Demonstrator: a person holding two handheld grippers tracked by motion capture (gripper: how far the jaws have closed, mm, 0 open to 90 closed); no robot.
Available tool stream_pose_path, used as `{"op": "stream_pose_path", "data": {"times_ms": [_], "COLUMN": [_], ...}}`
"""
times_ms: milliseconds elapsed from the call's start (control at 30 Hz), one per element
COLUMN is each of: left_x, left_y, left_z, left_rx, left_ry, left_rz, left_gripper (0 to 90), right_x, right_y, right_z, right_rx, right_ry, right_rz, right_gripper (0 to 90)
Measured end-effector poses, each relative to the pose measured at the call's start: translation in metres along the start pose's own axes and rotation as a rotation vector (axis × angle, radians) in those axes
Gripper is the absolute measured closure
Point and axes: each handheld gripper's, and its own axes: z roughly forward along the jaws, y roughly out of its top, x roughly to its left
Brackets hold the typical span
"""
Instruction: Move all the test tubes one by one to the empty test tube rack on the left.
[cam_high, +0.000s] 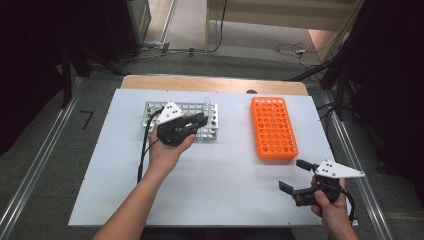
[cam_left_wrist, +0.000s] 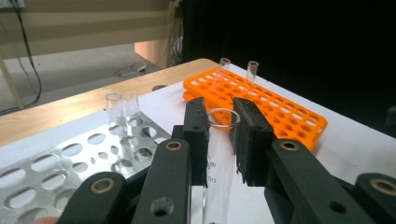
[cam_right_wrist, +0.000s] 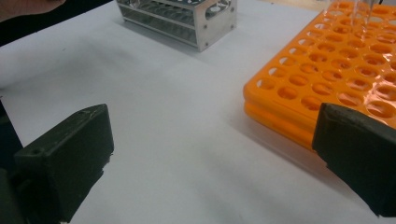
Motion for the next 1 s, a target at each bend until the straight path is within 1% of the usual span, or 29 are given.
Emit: {"op": "stream_pose_path", "data": {"times_ms": [167,267,300,433,533,667,767,833,900,1000], "left_x": [0.009,0.015,0.017,0.024,0.028,0.036,0.041,0.044,0.048,0.053], "left_y": [0.007,0.011,0.012,0.016,0.020,0.025,0.027,0.028,0.030,0.032], "left_z": [0.010,0.015,0.017,0.024,0.029,0.035,0.039,0.042,0.045,0.048], "left_rx": [0.001,-0.004,-0.005,-0.005,0.000,-0.001,-0.003,0.003,0.001,0.000], "left_ry": [0.021,0.035,0.041,0.061,0.071,0.084,0.097,0.107,0.108,0.125], "left_rz": [0.000,0.000,0.000,-0.004,0.001,-0.015,-0.020,-0.014,-0.021,-0.028], "left_gripper": [76.0,76.0,76.0,76.0,76.0,76.0,76.0,76.0,76.0,76.0], "right_x": [-0.007,-0.010,-0.011,-0.010,-0.011,-0.012,-0.013,-0.013,-0.013,-0.013], "right_y": [-0.008,-0.008,-0.008,-0.008,-0.008,-0.008,-0.008,-0.008,-0.008,-0.008], "right_z": [-0.005,-0.005,-0.005,-0.004,-0.004,-0.004,-0.004,-0.004,-0.004,-0.003], "right_rx": [0.010,-0.001,-0.005,-0.006,-0.007,-0.003,-0.004,-0.003,-0.002,-0.003], "right_ry": [-0.014,-0.016,-0.019,-0.012,-0.014,-0.025,-0.024,-0.022,-0.021,-0.019], "right_rz": [0.006,0.024,0.022,0.023,0.025,0.028,0.027,0.027,0.028,0.027], "right_gripper": [0.0,0.0,0.0,0.0,0.0,0.0,0.0,0.0,0.0,0.0]}}
